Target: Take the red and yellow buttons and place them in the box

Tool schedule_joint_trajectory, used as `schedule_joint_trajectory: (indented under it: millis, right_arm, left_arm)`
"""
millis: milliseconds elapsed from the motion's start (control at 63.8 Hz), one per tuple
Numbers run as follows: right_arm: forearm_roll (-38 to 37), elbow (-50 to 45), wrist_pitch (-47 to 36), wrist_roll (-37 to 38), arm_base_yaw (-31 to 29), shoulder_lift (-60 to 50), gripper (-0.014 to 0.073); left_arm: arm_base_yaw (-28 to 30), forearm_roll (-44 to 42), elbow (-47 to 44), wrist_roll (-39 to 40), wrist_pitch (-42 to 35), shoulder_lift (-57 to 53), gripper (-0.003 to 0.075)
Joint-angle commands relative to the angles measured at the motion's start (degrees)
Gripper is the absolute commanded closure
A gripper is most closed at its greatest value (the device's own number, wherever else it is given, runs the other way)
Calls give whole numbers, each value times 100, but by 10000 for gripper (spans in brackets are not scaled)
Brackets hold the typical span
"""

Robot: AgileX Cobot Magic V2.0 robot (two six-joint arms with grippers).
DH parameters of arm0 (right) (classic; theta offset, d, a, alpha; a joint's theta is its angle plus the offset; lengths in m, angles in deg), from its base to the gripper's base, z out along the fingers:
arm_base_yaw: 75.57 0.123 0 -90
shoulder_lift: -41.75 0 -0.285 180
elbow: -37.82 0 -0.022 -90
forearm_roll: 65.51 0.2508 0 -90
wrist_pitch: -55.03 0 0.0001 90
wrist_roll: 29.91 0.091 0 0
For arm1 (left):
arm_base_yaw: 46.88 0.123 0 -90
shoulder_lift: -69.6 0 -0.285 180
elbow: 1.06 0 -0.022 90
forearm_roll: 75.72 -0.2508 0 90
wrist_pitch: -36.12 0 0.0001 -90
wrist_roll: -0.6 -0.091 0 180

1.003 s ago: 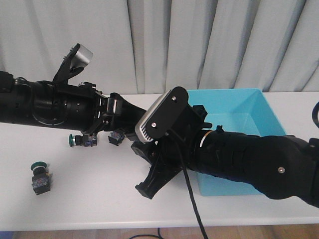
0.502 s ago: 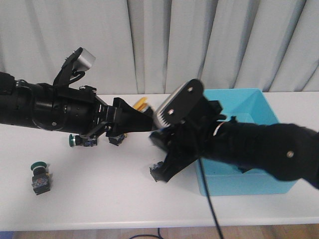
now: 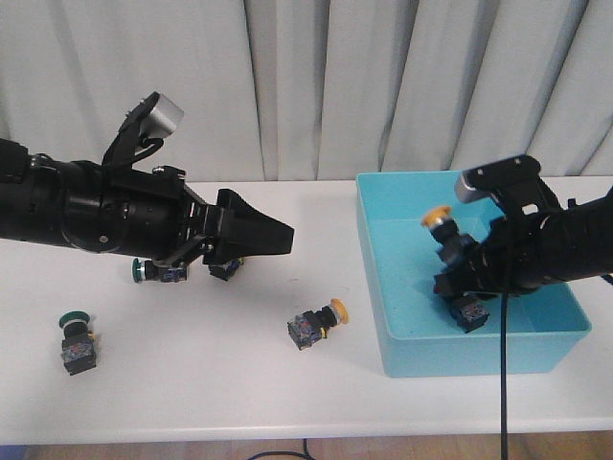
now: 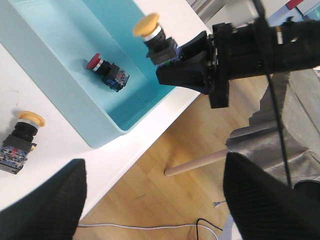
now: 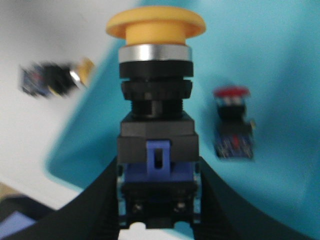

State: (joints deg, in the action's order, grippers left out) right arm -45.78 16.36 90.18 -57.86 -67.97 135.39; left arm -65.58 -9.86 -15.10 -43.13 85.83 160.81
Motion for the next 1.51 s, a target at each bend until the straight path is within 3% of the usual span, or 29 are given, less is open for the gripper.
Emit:
schedule_joint_trajectory:
  millis: [0, 94, 470, 768, 1098, 1490]
  right_arm:
    - [-814, 371, 274, 860, -62, 95, 367]
    - [-1186, 617, 267, 1220, 5, 429, 367]
    - [-993, 2275, 1161, 1345, 10, 2192, 358]
    - [-980, 2681, 1661, 1322, 10, 2987, 340]
    - [-952, 2683, 1661, 1322, 10, 2916, 148]
    - [-779, 2683, 1876, 1317, 10, 1398, 141]
  left_arm:
    - [-13, 319, 163, -30, 30, -149, 182]
    - [-13, 319, 163, -30, 30, -149, 182]
    - [-13, 319, 163, -30, 32, -149, 182]
    - [-13, 319, 163, -30, 32, -149, 182]
    - [-13, 319, 163, -30, 32, -149, 182]
    - [-13, 319, 163, -30, 32, -149, 182]
